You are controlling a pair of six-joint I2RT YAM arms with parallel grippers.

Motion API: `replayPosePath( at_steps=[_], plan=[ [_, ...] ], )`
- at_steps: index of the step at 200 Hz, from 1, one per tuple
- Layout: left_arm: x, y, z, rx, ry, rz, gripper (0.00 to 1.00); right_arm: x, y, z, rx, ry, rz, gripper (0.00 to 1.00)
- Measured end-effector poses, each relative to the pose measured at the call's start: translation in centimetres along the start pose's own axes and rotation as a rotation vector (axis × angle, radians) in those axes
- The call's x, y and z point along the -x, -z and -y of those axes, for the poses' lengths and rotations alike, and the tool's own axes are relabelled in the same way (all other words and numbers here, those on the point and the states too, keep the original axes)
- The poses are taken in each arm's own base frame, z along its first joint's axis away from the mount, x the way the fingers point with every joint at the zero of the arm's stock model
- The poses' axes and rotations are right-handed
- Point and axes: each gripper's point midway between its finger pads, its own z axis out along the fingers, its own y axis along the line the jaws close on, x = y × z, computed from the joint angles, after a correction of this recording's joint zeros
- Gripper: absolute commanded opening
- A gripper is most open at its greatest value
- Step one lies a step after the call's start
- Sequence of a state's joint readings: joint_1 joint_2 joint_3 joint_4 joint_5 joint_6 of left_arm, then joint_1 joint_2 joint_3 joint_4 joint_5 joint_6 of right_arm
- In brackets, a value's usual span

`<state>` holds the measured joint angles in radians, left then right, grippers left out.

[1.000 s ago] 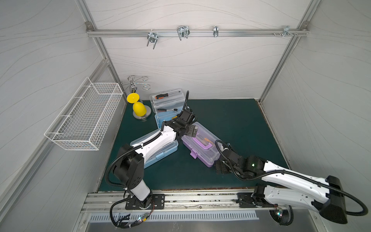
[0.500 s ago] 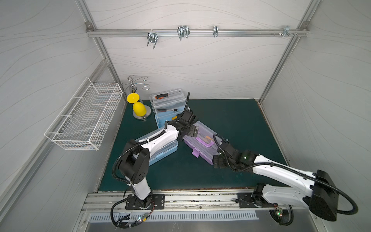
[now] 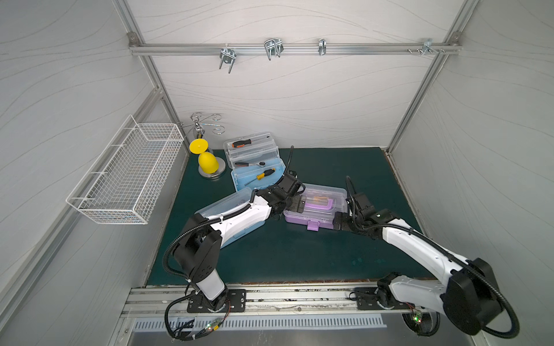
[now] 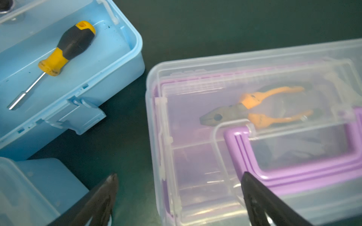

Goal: Close toolboxes
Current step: Move the toolbox to the center of the board.

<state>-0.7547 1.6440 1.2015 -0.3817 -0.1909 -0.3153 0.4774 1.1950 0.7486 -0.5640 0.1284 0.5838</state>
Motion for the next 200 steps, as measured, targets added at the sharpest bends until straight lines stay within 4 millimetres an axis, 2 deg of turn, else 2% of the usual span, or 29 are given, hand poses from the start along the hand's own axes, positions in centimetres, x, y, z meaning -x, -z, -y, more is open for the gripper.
replayPosePath(
  at_steps=[17,36,76,98,119,158,200],
  plan=[
    [-0.2,0.2,1.7,-0.027,-0.016,0.012,0.98,1.0,-0.5,0.3,0.013,-0.023,-0.006,0.99],
    [-0.4,0.5,2.7,-0.033,-0.031,0.022,0.98,2.2,-0.9,1.0,0.019,-0.056,-0.007,0.99],
    [-5.5,0.3,3.5,-0.013,-0.137,-0.133,0.98,5.2,-0.8,2.6,0.03,-0.128,0.048,0.99],
    [-5.8,0.5,3.0,0.009,-0.175,-0.152,0.99,5.6,-0.6,2.8,0.038,-0.142,0.058,0.99],
    [-4.3,1.1,2.5,0.032,-0.201,-0.132,0.99,5.7,-0.2,2.6,0.055,-0.14,0.068,0.99],
    [1.6,2.5,1.4,0.045,-0.183,-0.015,0.99,5.3,0.7,2.3,0.096,-0.137,0.095,0.99],
    [5.6,2.0,-1.3,0.055,-0.137,0.048,0.99,4.2,0.7,2.1,0.124,-0.147,0.077,0.99]
  ],
)
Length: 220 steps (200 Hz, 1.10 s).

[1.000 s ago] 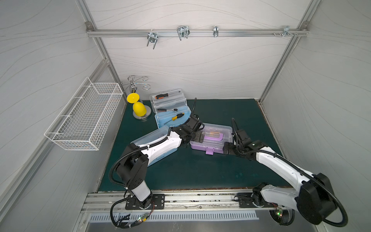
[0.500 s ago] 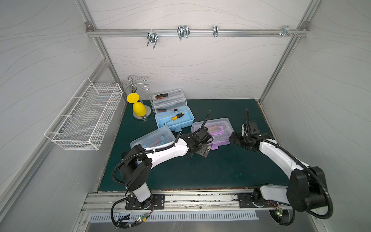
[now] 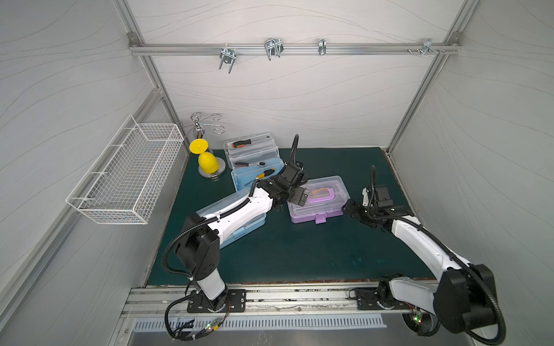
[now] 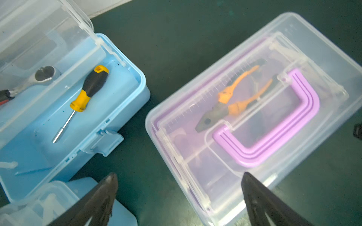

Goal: Close toolboxes
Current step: Move the toolbox to the center of the board.

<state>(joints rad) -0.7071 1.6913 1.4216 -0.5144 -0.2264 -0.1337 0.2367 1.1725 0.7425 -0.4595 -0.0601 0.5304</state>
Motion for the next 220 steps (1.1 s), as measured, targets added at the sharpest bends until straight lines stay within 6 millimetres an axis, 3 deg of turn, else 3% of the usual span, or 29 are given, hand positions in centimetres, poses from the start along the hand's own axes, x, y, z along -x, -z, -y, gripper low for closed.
replayPosePath(
  at_steps=[31,88,146,220],
  plan=[
    [2.0,-2.5,-0.3,-0.013,0.0,0.005,0.99,-0.6,0.3,-0.2,0.026,-0.003,-0.005,0.99],
    [3.0,-7.6,1.6,-0.086,-0.005,-0.037,0.99,-0.6,1.5,-2.3,0.149,-0.013,0.014,0.93],
    [2.7,-7.7,2.3,-0.129,0.009,-0.042,0.98,0.5,1.0,-4.3,0.236,-0.021,0.005,0.92],
    [-0.1,-5.7,1.4,-0.145,0.061,-0.039,0.97,3.7,-1.0,-5.8,0.22,0.028,-0.016,0.86]
  ],
)
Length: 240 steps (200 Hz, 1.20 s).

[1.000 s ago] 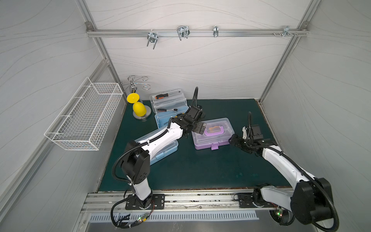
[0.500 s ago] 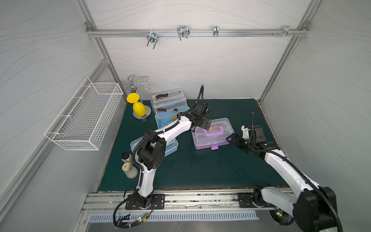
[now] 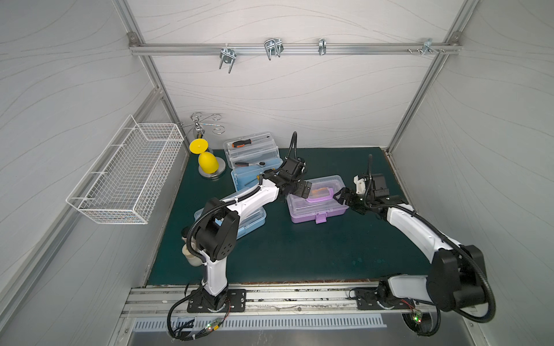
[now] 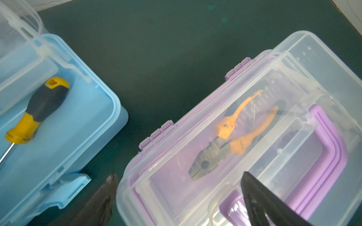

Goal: Close toolboxes
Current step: Move the toolbox to the center of the board.

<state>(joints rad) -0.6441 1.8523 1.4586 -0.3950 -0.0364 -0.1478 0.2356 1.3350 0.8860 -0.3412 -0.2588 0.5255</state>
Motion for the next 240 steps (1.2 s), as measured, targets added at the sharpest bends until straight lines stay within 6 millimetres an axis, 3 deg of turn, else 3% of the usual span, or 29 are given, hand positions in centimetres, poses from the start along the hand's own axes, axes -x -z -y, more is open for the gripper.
replayPosePath(
  at_steps=[44,114,174,213,240],
  plan=[
    [-2.9,1.2,1.0,-0.024,0.014,-0.028,0.97,1.0,-1.1,0.3,-0.019,0.02,-0.025,0.84],
    [-3.1,2.1,2.4,0.021,-0.043,-0.001,0.97,1.5,-1.3,0.6,-0.052,0.034,-0.041,0.86],
    [-1.2,2.2,1.5,0.027,-0.106,-0.007,0.98,1.5,-1.2,0.5,-0.049,0.04,-0.037,0.88],
    [1.0,0.3,0.4,0.046,-0.129,-0.006,0.98,1.5,-1.2,0.3,-0.042,0.042,-0.035,0.88],
    [2.1,-0.8,0.8,0.037,-0.159,0.005,0.98,1.3,-1.3,0.4,-0.04,0.044,-0.038,0.89]
  ],
)
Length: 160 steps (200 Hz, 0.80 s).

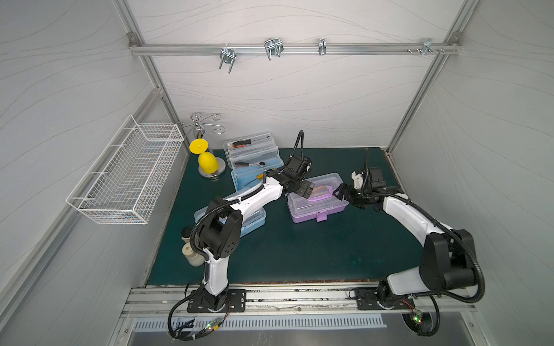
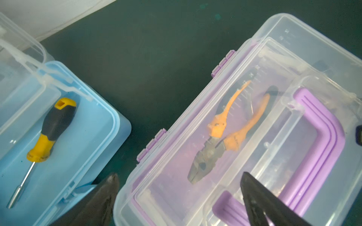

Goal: Close toolboxes
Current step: Move the toolbox to the center of the board.

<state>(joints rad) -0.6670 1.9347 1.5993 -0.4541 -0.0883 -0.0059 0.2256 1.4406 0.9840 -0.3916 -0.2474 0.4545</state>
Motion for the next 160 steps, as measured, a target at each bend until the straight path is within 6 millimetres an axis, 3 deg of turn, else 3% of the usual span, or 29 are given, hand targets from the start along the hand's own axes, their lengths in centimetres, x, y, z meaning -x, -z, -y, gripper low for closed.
replayPosePath(
  at_steps=[36,103,160],
  plan=[
    [0.8,-0.9,0.9,-0.043,-0.037,0.002,0.97,-0.1,0.0,0.0,0.004,0.007,-0.004,0.9],
    [-0.5,-1.0,2.9,-0.103,-0.092,0.008,0.96,0.1,-0.1,-0.3,0.004,0.009,-0.028,0.92],
    [-3.7,0.3,7.2,-0.155,-0.071,-0.03,0.95,1.7,0.2,-0.9,0.0,0.042,-0.024,0.92]
  ],
)
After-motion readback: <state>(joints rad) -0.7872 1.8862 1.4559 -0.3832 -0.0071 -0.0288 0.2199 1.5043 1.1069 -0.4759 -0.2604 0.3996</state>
